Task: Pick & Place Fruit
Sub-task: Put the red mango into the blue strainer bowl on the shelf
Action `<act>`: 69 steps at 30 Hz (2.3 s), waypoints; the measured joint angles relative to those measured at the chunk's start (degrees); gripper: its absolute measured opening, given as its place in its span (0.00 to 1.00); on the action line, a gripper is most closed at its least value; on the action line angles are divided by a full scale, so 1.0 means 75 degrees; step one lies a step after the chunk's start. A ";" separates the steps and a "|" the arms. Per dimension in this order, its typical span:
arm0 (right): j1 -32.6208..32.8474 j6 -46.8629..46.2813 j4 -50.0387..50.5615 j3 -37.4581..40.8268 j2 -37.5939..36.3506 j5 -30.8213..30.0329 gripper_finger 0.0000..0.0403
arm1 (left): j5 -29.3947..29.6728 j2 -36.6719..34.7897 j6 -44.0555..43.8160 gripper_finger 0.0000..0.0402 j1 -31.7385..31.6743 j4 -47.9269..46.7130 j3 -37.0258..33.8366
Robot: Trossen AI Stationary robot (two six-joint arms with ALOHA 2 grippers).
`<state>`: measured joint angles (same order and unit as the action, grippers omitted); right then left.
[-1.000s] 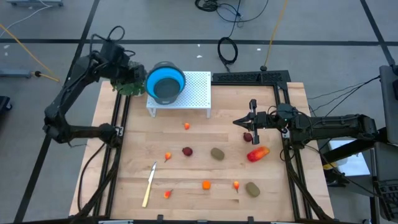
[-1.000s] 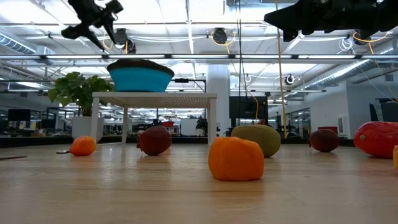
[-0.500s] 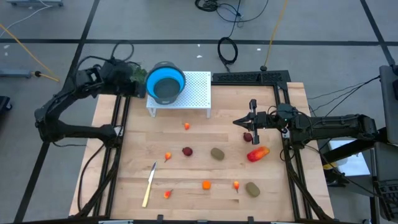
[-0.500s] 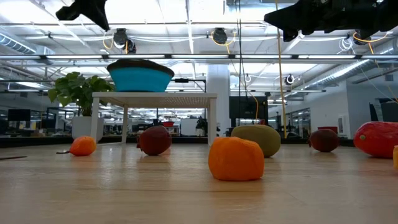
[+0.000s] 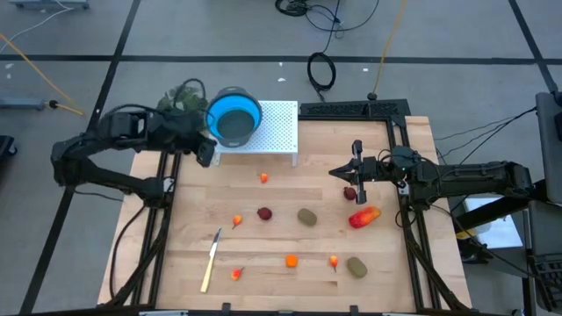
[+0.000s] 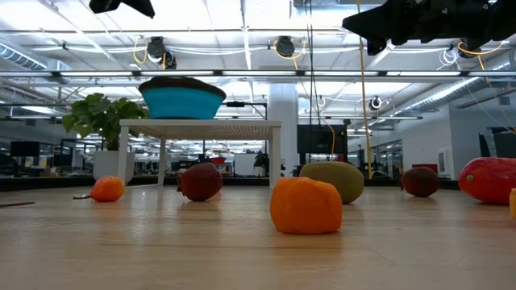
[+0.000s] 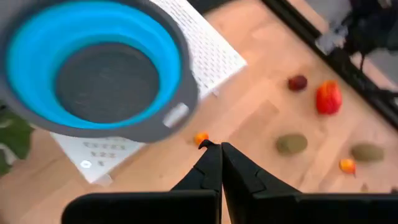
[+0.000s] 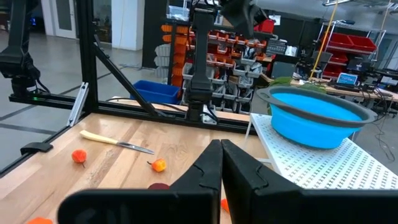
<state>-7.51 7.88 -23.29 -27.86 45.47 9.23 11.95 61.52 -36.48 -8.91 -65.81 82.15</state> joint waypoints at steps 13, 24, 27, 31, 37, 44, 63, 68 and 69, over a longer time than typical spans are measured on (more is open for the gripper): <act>0.0017 -0.0536 0.0445 0.0000 0.0000 0.1173 0.00 | -0.0181 0.0283 0.0976 0.01 0.1422 0.3089 -0.1264; 0.0017 -0.0465 0.1052 0.0003 -0.0160 0.1608 0.00 | -0.0187 -0.0696 0.2043 0.01 0.2028 0.6044 -0.3611; 0.0023 -0.0432 0.1199 0.0000 -0.0189 0.1610 0.00 | -0.0191 -0.1188 0.2145 0.00 0.2064 0.6723 -0.4332; 0.0096 -0.0417 0.1234 0.0000 -0.0192 0.1540 0.00 | -0.0197 -0.1930 0.2285 0.00 0.2063 0.7223 -0.5163; 0.0416 -0.0338 0.2245 -0.0417 -0.0192 0.0969 0.00 | -0.0307 -0.2882 0.2597 0.00 0.2063 0.7425 -0.6029; 0.0800 -0.0353 0.3999 -0.1318 -0.0112 0.0697 0.00 | -0.0452 -0.3851 0.3153 0.00 0.2069 0.7474 -0.6719; 0.2305 -0.0296 1.0644 -0.4628 0.2219 0.0138 0.00 | -0.0454 -0.6003 0.3195 0.00 0.2063 0.7489 -0.8126; 0.2756 0.0041 1.1925 -0.5226 0.3122 0.0140 0.00 | -0.0426 -0.6246 0.3186 0.02 0.2063 0.7482 -0.8363; 0.2837 0.0090 1.2089 -0.5283 0.3256 0.0143 0.00 | -0.0421 -0.6280 0.3186 0.01 0.2063 0.7458 -0.8385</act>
<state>13.77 8.55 67.38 -67.48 69.89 10.30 8.79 14.43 -12.58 6.57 -9.87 19.26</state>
